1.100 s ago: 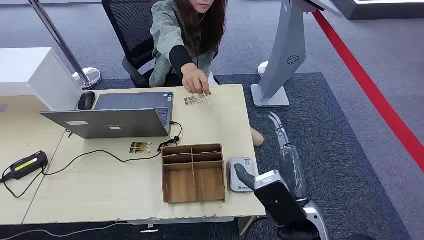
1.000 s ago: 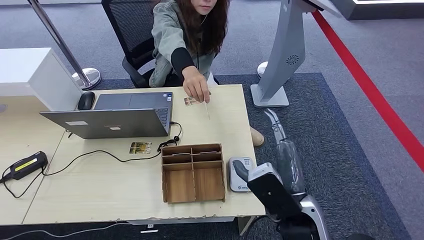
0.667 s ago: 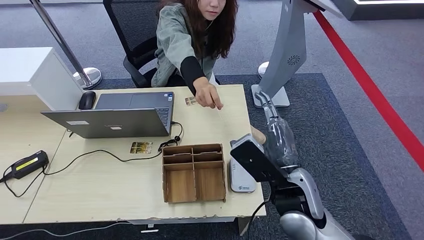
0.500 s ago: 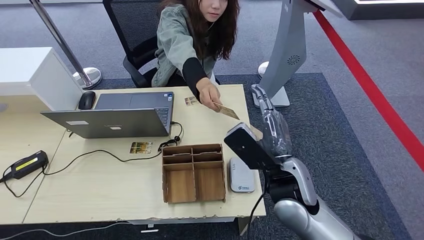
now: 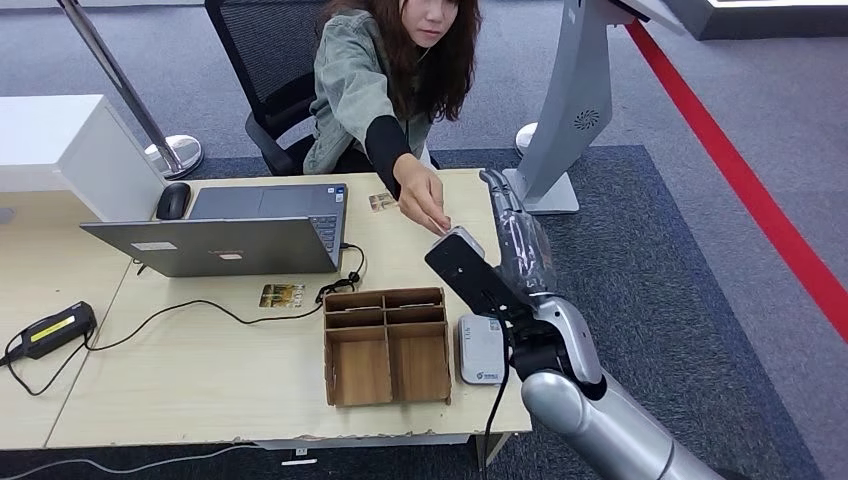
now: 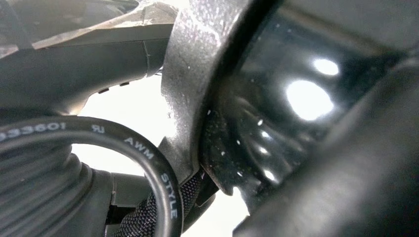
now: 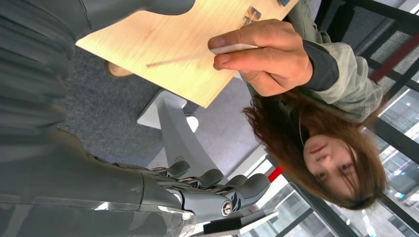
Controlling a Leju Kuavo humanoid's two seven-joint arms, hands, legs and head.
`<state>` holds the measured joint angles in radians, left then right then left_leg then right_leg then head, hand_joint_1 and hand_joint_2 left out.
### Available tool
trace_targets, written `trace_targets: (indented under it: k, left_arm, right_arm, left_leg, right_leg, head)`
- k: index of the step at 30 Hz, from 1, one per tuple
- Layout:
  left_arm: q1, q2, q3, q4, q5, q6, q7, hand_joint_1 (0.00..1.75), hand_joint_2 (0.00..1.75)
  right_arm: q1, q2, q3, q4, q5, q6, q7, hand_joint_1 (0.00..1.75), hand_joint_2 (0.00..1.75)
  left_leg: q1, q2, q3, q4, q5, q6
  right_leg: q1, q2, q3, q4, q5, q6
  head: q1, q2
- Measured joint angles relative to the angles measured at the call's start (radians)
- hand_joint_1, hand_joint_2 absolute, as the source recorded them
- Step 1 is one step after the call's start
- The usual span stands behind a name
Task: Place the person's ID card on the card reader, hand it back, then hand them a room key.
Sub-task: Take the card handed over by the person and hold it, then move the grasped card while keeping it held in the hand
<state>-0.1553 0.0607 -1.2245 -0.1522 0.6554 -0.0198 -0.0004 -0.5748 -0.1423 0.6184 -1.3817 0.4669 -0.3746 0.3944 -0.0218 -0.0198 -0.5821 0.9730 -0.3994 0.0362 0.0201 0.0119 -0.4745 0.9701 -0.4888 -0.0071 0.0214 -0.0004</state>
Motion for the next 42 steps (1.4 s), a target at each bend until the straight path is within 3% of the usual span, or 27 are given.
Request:
trace_targets:
  k: [12,16,21,42]
  left_arm:
    - [0.0,0.0,0.0,0.0,0.0,0.0,0.0,0.0,1.75]
    - [0.0,0.0,0.0,0.0,0.001,0.0,0.0,0.0,1.75]
    - [0.0,0.0,0.0,0.0,0.001,0.001,0.0,0.0,1.75]
    - [0.003,0.0,0.0,0.0,0.016,0.009,0.0,0.0,1.75]
  right_arm:
    - [-0.003,0.015,0.01,0.029,-0.005,-0.011,-0.011,0.0,1.75]
    - [-0.002,0.071,0.029,0.113,0.006,-0.047,-0.05,1.75,1.75]
    - [-0.002,0.097,0.029,0.157,0.016,-0.048,-0.058,1.75,1.75]
    - [0.039,0.096,-0.012,0.12,-0.004,-0.059,-0.082,1.75,1.75]
  left_leg:
    - [0.0,0.0,0.0,0.0,0.0,0.0]
    - [0.0,0.0,0.0,0.0,0.0,0.0]
    - [0.0,0.0,0.0,0.0,0.0,0.0]
    - [0.0,0.0,0.0,0.0,0.0,0.0]
  right_leg:
    - [0.0,0.0,0.0,0.0,0.0,0.0]
    - [0.0,0.0,0.0,0.0,0.0,0.0]
    - [0.0,0.0,0.0,0.0,0.0,0.0]
    - [0.0,0.0,-0.001,0.0,0.0,0.0]
  head:
    - [0.0,0.0]
    - [0.0,0.0]
    - [0.0,0.0]
    - [0.0,0.0]
